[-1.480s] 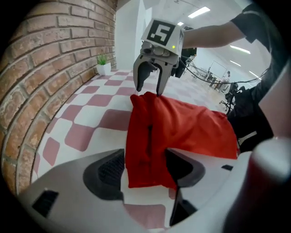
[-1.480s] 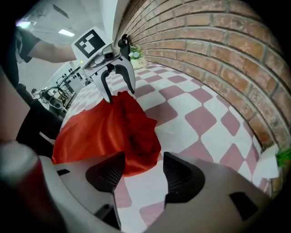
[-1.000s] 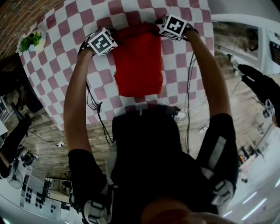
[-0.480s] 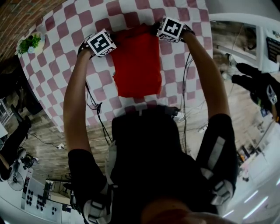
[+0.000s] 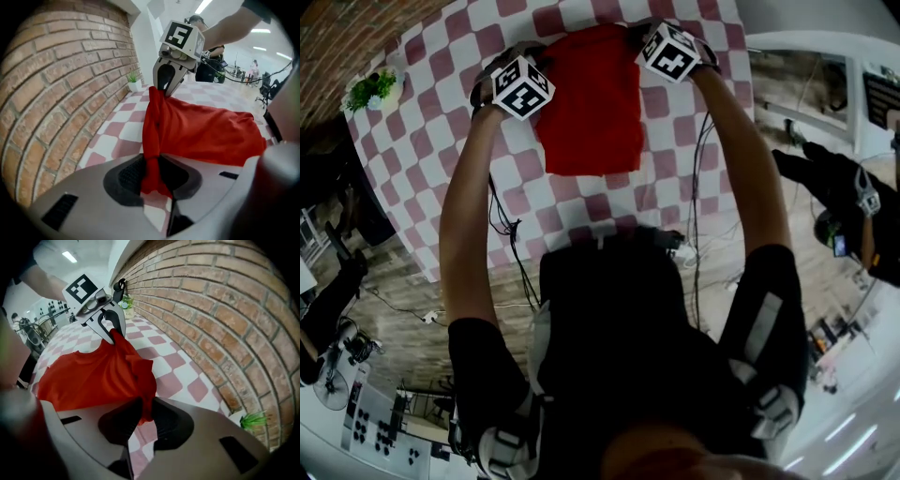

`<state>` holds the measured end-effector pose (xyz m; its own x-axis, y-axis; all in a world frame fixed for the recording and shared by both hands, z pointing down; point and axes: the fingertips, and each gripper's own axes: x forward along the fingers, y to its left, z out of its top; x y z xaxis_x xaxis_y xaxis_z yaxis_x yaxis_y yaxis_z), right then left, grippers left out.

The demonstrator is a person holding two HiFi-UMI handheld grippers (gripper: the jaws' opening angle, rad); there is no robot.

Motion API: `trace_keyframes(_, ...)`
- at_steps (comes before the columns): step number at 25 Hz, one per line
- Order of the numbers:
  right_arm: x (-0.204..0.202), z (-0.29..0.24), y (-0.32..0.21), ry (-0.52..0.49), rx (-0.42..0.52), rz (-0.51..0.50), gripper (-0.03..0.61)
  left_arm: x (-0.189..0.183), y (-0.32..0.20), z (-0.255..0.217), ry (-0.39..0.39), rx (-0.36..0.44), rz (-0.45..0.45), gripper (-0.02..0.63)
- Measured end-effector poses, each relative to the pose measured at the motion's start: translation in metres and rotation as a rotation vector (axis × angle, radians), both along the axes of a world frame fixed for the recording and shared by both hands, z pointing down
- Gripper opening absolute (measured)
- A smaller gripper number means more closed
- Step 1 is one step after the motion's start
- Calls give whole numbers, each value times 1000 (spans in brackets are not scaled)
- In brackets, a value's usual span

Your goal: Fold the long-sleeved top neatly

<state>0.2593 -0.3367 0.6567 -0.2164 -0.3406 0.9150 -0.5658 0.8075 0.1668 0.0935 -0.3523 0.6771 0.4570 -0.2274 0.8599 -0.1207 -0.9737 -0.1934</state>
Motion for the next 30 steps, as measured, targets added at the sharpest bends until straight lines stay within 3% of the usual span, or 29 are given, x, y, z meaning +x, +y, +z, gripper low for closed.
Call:
trace_keyframes(3,0,-23,-1,15,95,1,69,1,-2,-25,27,103,7,95)
trace_keyframes(10,-13,-78,34,70,243,-3,69,-10,28,-73,85,225,50,94)
trace_keyframes(17,-32,-102,104,110,369,5,67,-26,85,-101,155,351,68,95)
trace_keyframes(24,-54,-102,191,132,430,-4,67,-42,147,-108,196,414,101,95)
trace_keyframes(30,-72,-78,251,168,441,-30,67,-54,193,-94,162,503,187,95)
